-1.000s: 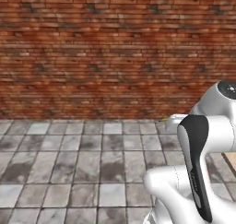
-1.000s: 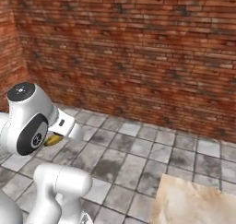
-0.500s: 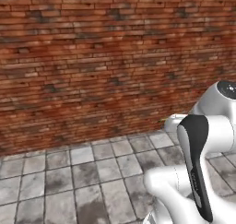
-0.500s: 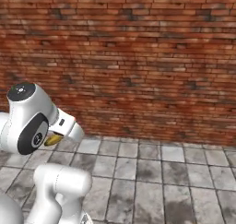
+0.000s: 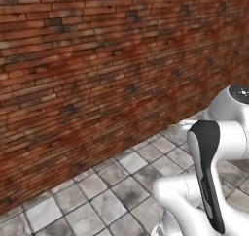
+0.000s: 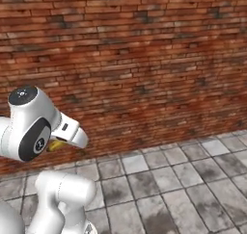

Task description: Retrieve the peach and banana from the fridge and place them into the bowl on the dining table.

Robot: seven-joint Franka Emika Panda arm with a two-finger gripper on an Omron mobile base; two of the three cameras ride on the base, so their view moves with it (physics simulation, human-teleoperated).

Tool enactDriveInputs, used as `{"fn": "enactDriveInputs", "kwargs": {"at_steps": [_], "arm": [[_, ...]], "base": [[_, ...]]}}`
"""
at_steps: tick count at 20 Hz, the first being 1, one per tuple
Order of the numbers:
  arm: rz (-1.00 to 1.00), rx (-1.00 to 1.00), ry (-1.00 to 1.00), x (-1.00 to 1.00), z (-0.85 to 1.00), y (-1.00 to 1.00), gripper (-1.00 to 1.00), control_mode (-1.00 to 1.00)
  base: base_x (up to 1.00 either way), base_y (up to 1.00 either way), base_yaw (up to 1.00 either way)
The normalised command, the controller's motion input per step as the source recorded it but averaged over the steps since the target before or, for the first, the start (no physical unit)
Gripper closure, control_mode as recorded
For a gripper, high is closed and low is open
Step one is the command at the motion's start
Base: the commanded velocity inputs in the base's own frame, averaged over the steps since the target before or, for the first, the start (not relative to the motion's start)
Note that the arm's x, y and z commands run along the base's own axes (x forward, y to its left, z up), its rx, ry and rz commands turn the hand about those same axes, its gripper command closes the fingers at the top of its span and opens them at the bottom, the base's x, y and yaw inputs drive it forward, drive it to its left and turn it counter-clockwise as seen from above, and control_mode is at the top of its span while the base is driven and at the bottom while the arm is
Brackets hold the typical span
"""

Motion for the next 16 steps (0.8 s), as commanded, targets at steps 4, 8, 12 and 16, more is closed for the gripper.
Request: {"fn": "enactDriveInputs", "kwargs": {"at_steps": [4, 8, 12, 16], "arm": [[0.00, 0.00, 0.00, 0.00, 0.00, 0.00, 1.00, 1.00], [0.00, 0.00, 0.00, 0.00, 0.00, 0.00, 1.00, 1.00], [0.00, 0.00, 0.00, 0.00, 0.00, 0.00, 1.00, 1.00], [0.00, 0.00, 0.00, 0.00, 0.00, 0.00, 1.00, 1.00]], "base": [[0.91, 0.08, -0.63], [0.45, 0.00, -0.58], [0.41, 0.00, -0.56], [0.38, -0.06, -0.56]]}}
